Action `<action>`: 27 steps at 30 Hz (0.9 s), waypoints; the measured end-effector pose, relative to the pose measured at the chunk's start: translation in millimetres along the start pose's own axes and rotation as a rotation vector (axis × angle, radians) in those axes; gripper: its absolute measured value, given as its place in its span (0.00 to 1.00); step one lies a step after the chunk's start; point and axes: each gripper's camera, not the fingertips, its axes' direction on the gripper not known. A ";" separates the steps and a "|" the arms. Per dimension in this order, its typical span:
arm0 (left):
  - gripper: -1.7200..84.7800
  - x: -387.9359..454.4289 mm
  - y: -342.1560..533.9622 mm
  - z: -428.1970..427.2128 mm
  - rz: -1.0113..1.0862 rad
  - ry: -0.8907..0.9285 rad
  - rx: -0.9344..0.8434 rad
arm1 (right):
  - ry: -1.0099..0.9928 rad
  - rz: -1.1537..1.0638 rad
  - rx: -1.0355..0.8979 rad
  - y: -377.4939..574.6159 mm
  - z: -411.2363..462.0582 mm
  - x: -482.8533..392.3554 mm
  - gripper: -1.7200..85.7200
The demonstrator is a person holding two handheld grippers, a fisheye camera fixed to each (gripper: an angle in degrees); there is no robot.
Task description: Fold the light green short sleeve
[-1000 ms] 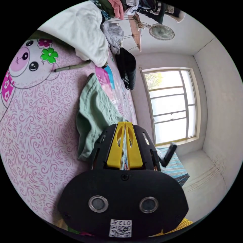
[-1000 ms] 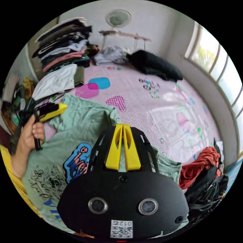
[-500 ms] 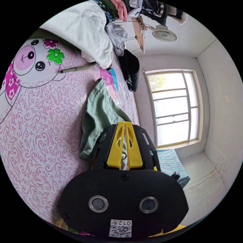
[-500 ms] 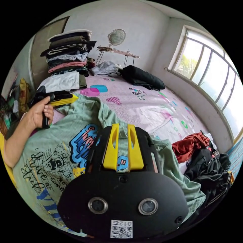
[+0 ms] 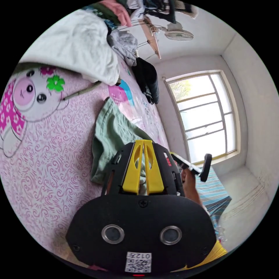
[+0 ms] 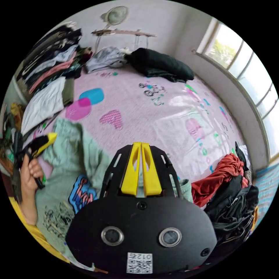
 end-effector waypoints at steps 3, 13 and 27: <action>0.03 7.8 -8.3 -3.8 0.014 -0.117 0.012 | -0.008 0.128 0.033 -33.7 22.7 23.8 0.02; 0.03 68.5 -28.5 62.3 0.280 -0.189 -0.414 | -0.293 -0.163 -0.109 17.4 -9.0 -75.0 0.02; 0.02 59.2 -51.5 -5.5 -0.042 -0.433 0.004 | 0.070 -0.008 -0.241 -127.4 107.8 -74.5 0.02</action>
